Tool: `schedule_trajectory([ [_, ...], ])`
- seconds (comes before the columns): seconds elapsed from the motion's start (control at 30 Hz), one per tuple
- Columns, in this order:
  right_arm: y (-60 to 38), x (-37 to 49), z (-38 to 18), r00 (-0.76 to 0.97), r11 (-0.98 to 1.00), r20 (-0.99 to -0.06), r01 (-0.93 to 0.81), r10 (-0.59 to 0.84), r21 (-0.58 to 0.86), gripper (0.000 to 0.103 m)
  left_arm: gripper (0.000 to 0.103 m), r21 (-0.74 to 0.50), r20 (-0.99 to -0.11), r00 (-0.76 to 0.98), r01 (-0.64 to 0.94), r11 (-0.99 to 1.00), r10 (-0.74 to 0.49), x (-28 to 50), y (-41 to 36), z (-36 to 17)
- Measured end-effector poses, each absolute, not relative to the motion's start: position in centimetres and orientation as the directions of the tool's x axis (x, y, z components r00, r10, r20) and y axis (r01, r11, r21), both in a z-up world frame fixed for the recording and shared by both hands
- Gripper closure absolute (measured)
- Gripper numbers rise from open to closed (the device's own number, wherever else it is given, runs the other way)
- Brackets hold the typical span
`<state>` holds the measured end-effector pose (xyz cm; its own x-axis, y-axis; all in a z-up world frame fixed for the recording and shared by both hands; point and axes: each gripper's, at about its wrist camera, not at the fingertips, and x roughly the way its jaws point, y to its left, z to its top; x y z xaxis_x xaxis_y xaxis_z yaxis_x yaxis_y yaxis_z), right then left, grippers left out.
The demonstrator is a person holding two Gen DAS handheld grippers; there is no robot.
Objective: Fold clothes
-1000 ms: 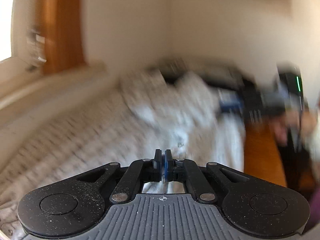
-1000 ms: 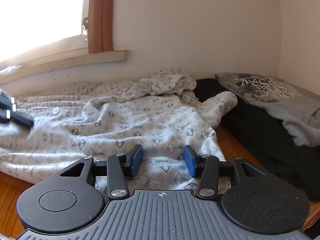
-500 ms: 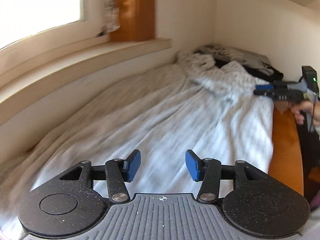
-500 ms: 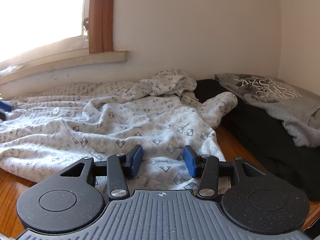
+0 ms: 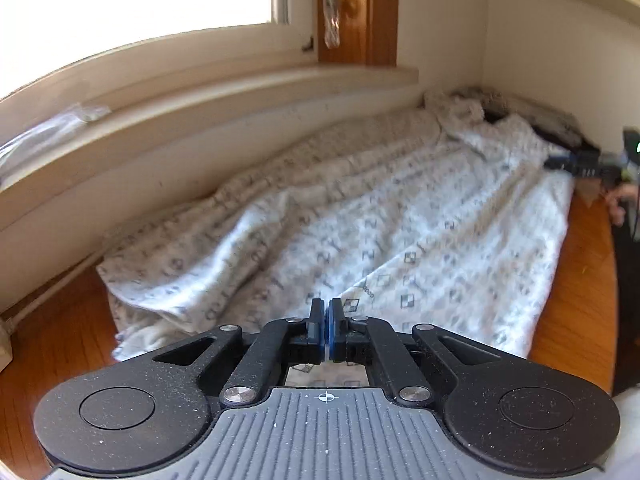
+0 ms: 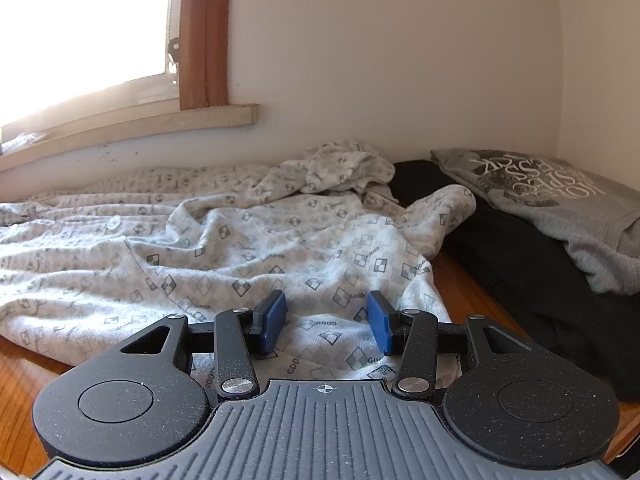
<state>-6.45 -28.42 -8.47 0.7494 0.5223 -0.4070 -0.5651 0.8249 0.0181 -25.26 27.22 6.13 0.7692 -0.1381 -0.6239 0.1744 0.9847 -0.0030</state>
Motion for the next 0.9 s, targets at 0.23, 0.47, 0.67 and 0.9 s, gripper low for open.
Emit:
schedule_trajectory([
  [0.23,-28.4,-6.5,-8.5,0.748,0.823,-0.406,-0.568,0.525,0.019,0.057,0.079,-0.011,-0.625,0.778,0.078,0.997,-0.068,-27.0,29.2,5.8],
  [0.47,-28.5,-6.4,-8.6,0.749,0.823,-0.402,-0.568,0.527,0.019,0.057,0.048,-0.027,-0.643,0.764,0.049,0.998,-0.055,-29.1,31.2,4.6],
  [0.67,-28.6,-6.3,-8.6,0.747,0.821,-0.4,-0.571,0.53,0.021,0.057,0.048,-0.062,-0.612,0.789,0.017,0.998,-0.051,-29.7,31.9,4.3],
  [0.9,-28.9,-6.3,-8.5,0.75,0.818,-0.382,-0.575,0.54,0.027,0.057,0.099,-0.096,-0.559,0.827,0.006,0.995,-0.059,-30.6,32.1,4.4],
])
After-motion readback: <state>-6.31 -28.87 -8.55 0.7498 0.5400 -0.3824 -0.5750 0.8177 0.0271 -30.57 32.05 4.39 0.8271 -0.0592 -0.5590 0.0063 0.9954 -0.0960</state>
